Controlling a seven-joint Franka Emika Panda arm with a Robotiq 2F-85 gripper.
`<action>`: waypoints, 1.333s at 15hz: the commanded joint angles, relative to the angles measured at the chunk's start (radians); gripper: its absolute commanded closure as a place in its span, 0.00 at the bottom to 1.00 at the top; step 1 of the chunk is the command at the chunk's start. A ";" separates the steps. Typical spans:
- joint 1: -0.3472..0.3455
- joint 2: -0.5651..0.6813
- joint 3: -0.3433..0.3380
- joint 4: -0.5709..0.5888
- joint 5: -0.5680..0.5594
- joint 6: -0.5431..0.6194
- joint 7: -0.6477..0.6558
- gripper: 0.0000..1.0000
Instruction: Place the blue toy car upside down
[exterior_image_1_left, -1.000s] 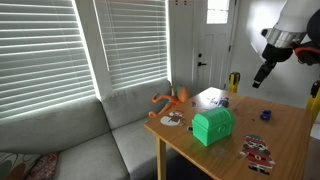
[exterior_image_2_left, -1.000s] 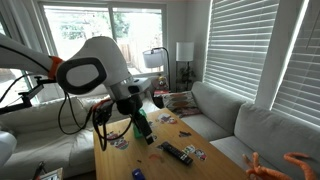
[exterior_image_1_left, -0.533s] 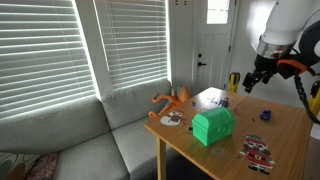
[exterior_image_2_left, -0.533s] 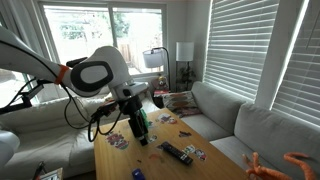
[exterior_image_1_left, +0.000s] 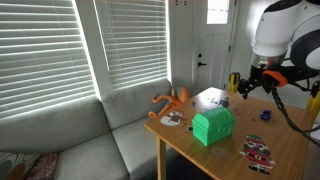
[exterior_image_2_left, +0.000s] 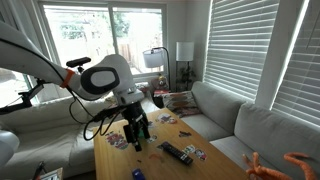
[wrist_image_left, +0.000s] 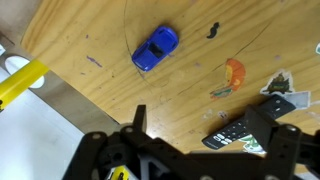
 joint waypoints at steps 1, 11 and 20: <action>0.038 0.002 -0.037 0.002 -0.012 -0.006 0.007 0.00; 0.058 0.006 -0.061 -0.076 0.110 0.094 0.205 0.00; 0.037 0.000 -0.054 -0.158 -0.002 0.072 0.433 0.00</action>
